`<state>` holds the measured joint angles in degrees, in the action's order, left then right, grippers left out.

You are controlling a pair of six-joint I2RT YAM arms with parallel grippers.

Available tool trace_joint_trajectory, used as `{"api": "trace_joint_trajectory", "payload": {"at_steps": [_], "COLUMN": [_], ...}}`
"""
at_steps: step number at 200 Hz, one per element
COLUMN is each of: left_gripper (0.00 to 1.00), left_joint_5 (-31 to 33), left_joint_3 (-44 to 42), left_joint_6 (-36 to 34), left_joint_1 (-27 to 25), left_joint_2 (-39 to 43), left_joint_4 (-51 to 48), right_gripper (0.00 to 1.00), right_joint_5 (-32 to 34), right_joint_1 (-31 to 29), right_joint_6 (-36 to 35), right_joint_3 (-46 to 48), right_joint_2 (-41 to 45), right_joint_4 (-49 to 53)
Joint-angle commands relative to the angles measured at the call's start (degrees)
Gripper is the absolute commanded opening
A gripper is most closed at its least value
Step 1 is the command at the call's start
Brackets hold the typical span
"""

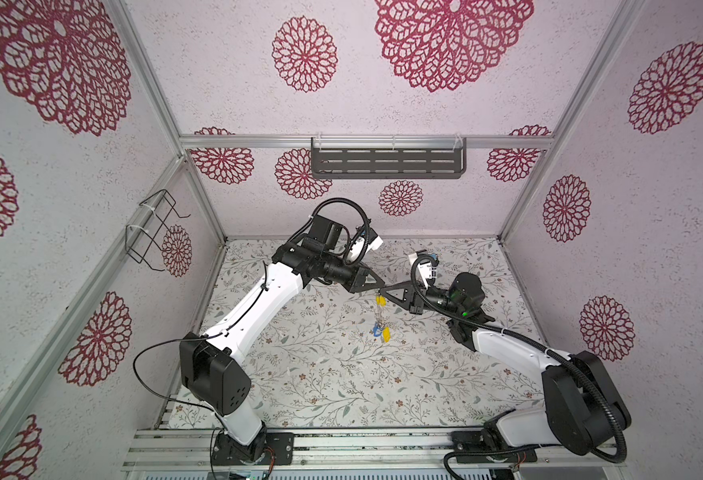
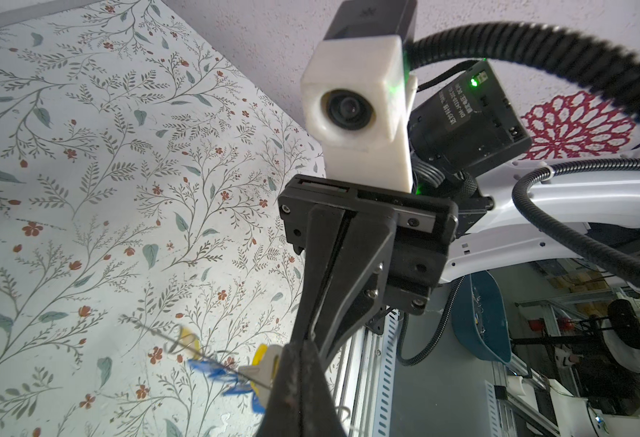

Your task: Remove the keys from the keyring

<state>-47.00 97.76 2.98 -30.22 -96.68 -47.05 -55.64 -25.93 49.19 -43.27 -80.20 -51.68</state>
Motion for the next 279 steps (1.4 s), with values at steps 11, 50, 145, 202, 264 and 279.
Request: {"api": "trace_joint_trajectory", "payload": {"at_steps": [11,50,145,202,264,279], "left_gripper": [0.18,0.54,0.47,0.39,0.37,0.35], "left_joint_5": [-1.0,9.3,14.0,12.6,12.8,12.2], "left_joint_3": [-1.6,-16.9,-47.2,-47.0,-47.2,-46.4], "left_joint_6": [0.6,19.1,52.8,53.1,55.3,55.4], "left_joint_1": [-0.1,5.9,6.7,2.3,1.6,1.1], "left_joint_2": [2.0,11.1,12.5,9.3,7.4,6.8], "left_joint_4": [4.7,31.7,94.6,100.4,103.6,103.4], "right_gripper": [0.00,0.00,0.00,0.00,0.00,0.00], "right_joint_5": [2.6,9.2,31.1,34.2,33.3,32.8], "right_joint_1": [-1.2,-2.0,-5.4,-6.7,-6.9,-7.2], "right_joint_6": [1.8,1.2,8.1,9.9,9.6,9.6], "right_joint_3": [-0.9,0.7,6.8,7.2,6.7,6.1], "right_joint_2": [0.0,0.9,-3.3,-5.4,-4.7,-4.9], "right_joint_4": [-6.4,-7.3,-31.4,-35.3,-34.9,-34.5]}}
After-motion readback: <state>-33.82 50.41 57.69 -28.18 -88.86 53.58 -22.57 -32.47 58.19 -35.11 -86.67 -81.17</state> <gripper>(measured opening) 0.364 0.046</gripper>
